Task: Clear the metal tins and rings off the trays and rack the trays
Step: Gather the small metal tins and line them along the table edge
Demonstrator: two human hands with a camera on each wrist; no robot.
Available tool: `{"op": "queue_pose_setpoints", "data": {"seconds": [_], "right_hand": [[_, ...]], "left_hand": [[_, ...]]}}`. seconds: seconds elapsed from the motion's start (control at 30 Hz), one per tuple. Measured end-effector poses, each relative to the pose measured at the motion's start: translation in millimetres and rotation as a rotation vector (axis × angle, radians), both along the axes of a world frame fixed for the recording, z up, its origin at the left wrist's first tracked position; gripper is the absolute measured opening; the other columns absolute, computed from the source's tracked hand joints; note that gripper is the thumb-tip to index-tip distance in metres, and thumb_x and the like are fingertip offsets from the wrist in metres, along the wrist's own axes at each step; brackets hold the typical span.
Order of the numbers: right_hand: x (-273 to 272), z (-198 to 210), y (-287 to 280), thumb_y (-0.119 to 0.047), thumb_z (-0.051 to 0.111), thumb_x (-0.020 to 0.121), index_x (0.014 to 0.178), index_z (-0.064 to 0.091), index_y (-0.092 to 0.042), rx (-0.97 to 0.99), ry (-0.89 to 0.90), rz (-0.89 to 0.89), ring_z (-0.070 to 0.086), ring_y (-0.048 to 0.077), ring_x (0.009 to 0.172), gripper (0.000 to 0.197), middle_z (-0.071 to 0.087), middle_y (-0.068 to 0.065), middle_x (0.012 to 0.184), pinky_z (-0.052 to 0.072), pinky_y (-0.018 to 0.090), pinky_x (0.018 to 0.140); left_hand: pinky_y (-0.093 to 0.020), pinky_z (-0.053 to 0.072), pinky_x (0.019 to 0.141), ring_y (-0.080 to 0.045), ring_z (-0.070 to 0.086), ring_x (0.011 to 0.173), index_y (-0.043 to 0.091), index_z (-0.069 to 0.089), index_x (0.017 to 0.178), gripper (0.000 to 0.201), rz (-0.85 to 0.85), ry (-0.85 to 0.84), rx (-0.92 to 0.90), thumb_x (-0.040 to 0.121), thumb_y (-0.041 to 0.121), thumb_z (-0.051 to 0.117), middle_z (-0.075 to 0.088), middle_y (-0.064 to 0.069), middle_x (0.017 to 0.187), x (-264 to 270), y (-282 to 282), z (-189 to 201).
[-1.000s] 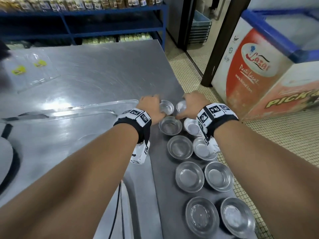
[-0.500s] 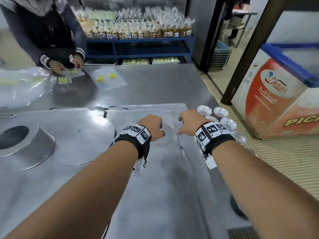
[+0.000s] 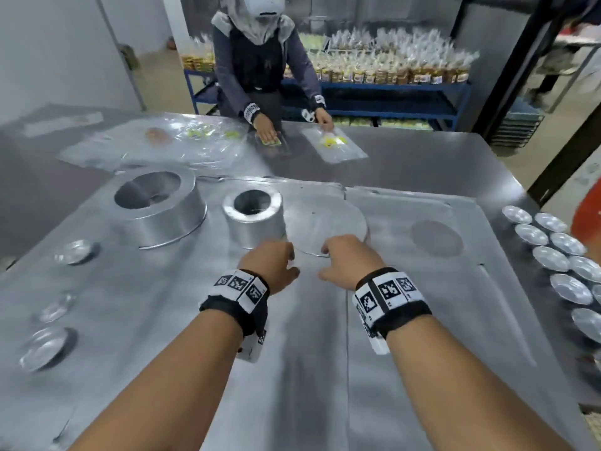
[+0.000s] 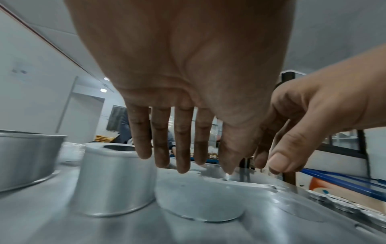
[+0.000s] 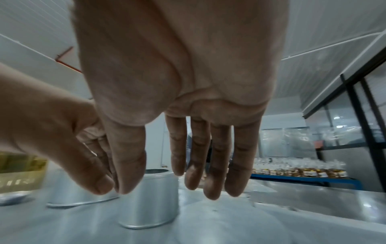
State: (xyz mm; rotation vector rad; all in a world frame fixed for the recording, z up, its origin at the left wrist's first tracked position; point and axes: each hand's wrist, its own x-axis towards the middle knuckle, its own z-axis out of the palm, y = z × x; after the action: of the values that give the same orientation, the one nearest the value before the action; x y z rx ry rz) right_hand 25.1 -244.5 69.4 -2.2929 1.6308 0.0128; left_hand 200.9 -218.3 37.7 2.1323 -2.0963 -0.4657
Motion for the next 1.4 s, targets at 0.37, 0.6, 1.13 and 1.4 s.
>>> {"op": "queue_pose_setpoints", "data": {"seconds": [0.37, 0.6, 1.13, 1.4], "right_hand": [[226, -33, 66, -0.034, 0.065, 0.084, 0.125, 0.059, -0.021, 0.079, 0.028, 0.323, 0.062, 0.025, 0.108, 0.044, 0.060, 0.004, 0.122, 0.052, 0.035, 0.087], [331, -60, 88, -0.033, 0.066, 0.083, 0.119, 0.063, -0.019, 0.105, 0.059, 0.495, 0.063, 0.026, 0.106, 0.038, 0.062, 0.004, 0.117, 0.053, 0.036, 0.086], [496, -93, 86, -0.029, 0.068, 0.083, 0.123, 0.057, -0.014, 0.077, 0.058, 0.707, 0.059, 0.030, 0.110, 0.044, 0.058, 0.009, 0.117, 0.052, 0.041, 0.091], [552, -122, 81, -0.044, 0.070, 0.077, 0.129, 0.048, -0.011, 0.065, 0.113, 0.721, 0.044, 0.036, 0.121, 0.066, 0.046, 0.013, 0.128, 0.047, 0.048, 0.097]], "left_hand": [[-0.039, 0.051, 0.093, -0.023, 0.059, 0.111, 0.023, 0.061, 0.118, 0.036, 0.387, 0.041, 0.072, 0.088, 0.043, 0.063, 0.064, -0.001, 0.120, 214, 111, -32], [-0.041, 0.049, 0.094, -0.030, 0.051, 0.121, 0.018, 0.054, 0.131, 0.051, 0.700, -0.022, 0.095, 0.085, 0.037, 0.064, 0.058, -0.007, 0.129, 306, 169, -58], [-0.039, 0.049, 0.091, -0.028, 0.044, 0.109, 0.014, 0.058, 0.111, 0.059, 0.877, 0.139, 0.086, 0.067, 0.052, 0.070, 0.050, -0.005, 0.110, 371, 207, -85], [-0.037, 0.046, 0.098, -0.028, 0.043, 0.116, 0.014, 0.055, 0.125, 0.065, 0.938, 0.127, 0.008, 0.075, 0.053, 0.070, 0.051, -0.005, 0.120, 383, 227, -83]]}}
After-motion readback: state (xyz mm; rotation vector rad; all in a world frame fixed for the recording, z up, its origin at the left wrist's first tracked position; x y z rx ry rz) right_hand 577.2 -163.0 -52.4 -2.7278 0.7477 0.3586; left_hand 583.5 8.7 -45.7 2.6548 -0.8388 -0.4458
